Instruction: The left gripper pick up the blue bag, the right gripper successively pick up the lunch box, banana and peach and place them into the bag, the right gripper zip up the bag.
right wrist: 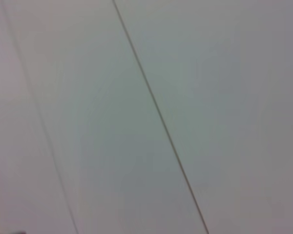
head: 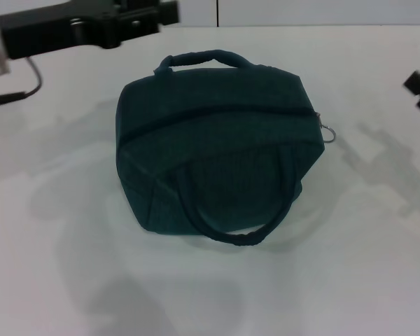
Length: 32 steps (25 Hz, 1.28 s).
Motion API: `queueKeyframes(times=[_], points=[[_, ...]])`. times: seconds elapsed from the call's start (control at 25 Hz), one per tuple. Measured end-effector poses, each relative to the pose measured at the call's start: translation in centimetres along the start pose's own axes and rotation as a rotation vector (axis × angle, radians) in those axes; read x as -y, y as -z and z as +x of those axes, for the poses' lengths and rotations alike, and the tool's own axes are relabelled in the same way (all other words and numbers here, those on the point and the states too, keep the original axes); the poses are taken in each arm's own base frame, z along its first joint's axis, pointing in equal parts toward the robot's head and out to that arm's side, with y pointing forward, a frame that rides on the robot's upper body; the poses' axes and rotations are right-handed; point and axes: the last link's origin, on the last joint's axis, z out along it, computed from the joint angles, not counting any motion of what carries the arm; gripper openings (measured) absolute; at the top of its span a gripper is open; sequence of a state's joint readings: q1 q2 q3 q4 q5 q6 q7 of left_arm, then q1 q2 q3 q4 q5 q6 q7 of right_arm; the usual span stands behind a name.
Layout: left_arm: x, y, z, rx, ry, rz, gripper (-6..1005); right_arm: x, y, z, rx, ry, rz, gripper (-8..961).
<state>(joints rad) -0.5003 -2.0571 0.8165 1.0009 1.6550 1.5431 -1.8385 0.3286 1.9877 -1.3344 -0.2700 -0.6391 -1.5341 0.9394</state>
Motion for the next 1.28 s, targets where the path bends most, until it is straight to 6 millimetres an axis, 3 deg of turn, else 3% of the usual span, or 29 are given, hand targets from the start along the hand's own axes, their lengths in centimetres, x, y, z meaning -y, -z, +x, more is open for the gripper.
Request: queueKeyframes(times=[0.08,0.28,0.44,0.6,0.84,1.28], points=[[0.1,0.6,-0.5,-0.017,0.011,0.012,562,-0.1,0.1,-1.2,0.033,0.021,-0.047,527],[-0.8,1.7,-2.2,-0.027,-0.033,-0.013,664,-0.8,-0.7,-4.4,0.048,0.04,-0.259,738],[-1.7,2.9,-3.5,-0.074,-0.066,-0.041,746,-1.0,-2.9,-6.6,-0.071,-0.01,-0.425,791],[-2.8,3.5,-4.7,-0.105,-0.107,-0.134,817,-1.5,-5.1,-7.3,-0.185,-0.031,-0.533,845],[-4.0,3.9,-6.5,-0.12,-0.161,-0.217,848,-3.3,-8.1,-6.7,-0.338,0.001,-0.678,885],[-4.4,3.3,-7.4,-0.095,-0.186,-0.258,848,-4.3,-9.6,-5.3,-0.389,0.058,-0.686,885]])
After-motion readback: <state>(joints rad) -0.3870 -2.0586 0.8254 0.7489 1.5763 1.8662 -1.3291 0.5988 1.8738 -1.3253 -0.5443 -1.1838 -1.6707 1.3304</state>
